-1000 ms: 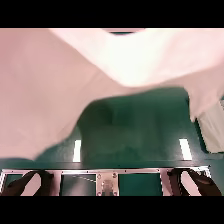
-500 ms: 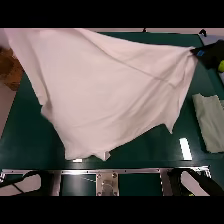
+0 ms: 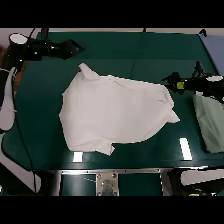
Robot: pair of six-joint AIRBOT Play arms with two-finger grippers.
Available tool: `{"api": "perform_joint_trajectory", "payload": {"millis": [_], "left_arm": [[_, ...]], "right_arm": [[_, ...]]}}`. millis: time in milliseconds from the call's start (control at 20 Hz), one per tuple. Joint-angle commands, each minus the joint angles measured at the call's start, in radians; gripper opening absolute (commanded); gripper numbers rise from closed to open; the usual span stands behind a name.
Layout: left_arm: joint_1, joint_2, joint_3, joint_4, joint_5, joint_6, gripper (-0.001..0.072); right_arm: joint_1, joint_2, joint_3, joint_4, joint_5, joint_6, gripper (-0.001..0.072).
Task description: Fold the shirts.
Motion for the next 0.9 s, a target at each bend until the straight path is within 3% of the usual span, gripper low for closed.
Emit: {"api": "perform_joint_trajectory", "payload": {"millis": [0,100,250,300,350,600,850], "left_arm": [[0.104,-0.032,0.107,0.012,-0.223,-0.186,0.0712],[0.217,-0.016,0.143,0.013,-0.398,-0.298,0.0712],[0.328,0.052,0.054,0.024,-0.538,-0.361,0.0712],[0.346,0.096,-0.009,0.045,-0.536,-0.360,0.0704],[0.351,0.143,-0.078,0.093,-0.536,-0.356,0.0603],[0.351,0.483,-0.632,0.293,-0.440,-0.303,0.0594],[0.351,0.794,-1.260,0.444,-0.278,-0.357,0.0594]], "right_arm": [[-0.060,-0.066,0.137,-0.002,0.130,-0.029,0.0442],[-0.129,-0.042,0.172,-0.018,0.262,-0.058,0.0400],[-0.206,0.018,0.097,-0.021,0.386,-0.113,0.0366],[-0.220,0.050,0.037,-0.020,0.387,-0.132,0.0366],[-0.237,0.085,-0.035,-0.021,0.385,-0.151,0.0366],[-0.383,0.223,-0.358,-0.079,0.335,-0.183,0.0366],[-0.422,0.232,-0.461,0.032,0.284,-0.250,0.0366]]}}
